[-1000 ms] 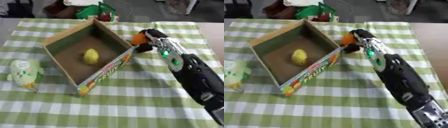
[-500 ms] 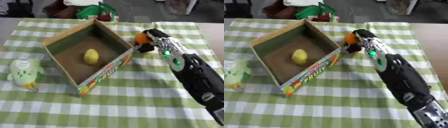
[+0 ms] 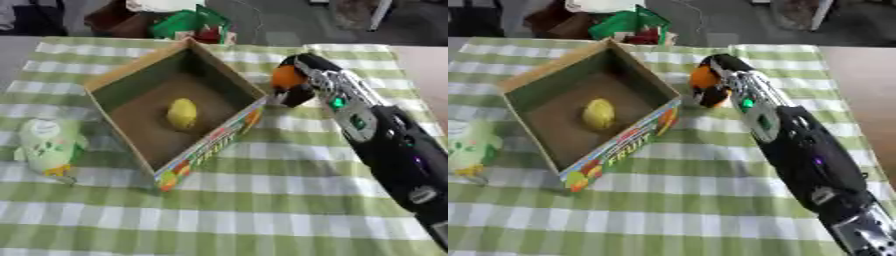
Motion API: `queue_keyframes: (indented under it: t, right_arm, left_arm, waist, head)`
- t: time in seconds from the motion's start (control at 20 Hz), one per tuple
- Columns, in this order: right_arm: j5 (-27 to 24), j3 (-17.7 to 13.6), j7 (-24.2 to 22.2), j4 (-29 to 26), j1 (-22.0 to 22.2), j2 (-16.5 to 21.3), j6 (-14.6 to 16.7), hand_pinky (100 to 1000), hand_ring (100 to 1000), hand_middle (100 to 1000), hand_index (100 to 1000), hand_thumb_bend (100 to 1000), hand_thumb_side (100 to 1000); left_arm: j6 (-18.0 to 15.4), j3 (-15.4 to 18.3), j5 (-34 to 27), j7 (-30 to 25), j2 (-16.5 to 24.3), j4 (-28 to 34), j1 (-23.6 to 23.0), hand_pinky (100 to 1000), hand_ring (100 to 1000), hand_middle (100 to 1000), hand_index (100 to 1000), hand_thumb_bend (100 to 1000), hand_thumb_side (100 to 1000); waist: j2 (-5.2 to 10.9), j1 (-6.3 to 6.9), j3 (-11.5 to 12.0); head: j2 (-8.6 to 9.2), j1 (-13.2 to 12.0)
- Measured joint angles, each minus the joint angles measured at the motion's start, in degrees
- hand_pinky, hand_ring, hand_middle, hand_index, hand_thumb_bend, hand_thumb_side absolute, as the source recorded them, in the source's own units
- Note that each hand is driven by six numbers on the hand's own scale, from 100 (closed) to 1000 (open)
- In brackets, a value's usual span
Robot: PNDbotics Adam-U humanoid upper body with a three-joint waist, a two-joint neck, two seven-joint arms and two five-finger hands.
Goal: Pick up objects on the table and place them in the box.
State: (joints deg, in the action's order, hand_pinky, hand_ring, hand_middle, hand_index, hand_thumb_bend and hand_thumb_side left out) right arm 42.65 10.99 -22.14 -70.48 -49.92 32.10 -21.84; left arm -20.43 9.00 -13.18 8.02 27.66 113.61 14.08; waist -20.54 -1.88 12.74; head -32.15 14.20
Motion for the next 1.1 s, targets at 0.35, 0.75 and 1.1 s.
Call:
queue_keyframes:
  t: [0.35, 0.75, 1.1]
  right_arm:
    - [-3.51, -1.07, 3.41, -6.2, -1.02, 0.05, -0.89, 717, 734, 406, 649, 100, 220]
    - [-8.71, 1.05, 9.38, -16.24, -1.72, 0.44, -1.72, 716, 721, 385, 633, 100, 245]
    - [-12.31, 2.94, 10.27, -24.14, -3.23, -0.21, -2.24, 718, 721, 386, 635, 100, 242]
  left_arm:
    - [0.34, 0.0, -0.2, 0.18, 0.0, 0.0, -0.01, 467, 619, 650, 736, 100, 798]
    - [0.44, 0.0, -0.41, 0.22, 0.0, 0.0, -0.01, 467, 619, 650, 736, 100, 797]
    - [0.44, -0.01, -0.44, 0.22, -0.02, 0.0, 0.0, 468, 619, 650, 736, 100, 796]
  waist:
    - [0.86, -0.03, -0.19]
    - [0.99, -0.16, -0.25]
    - [1.02, 0.13, -0.04]
  head:
    - [-0.06, 0.0]
    - [-1.6, -0.01]
    - [-2.59, -1.38]
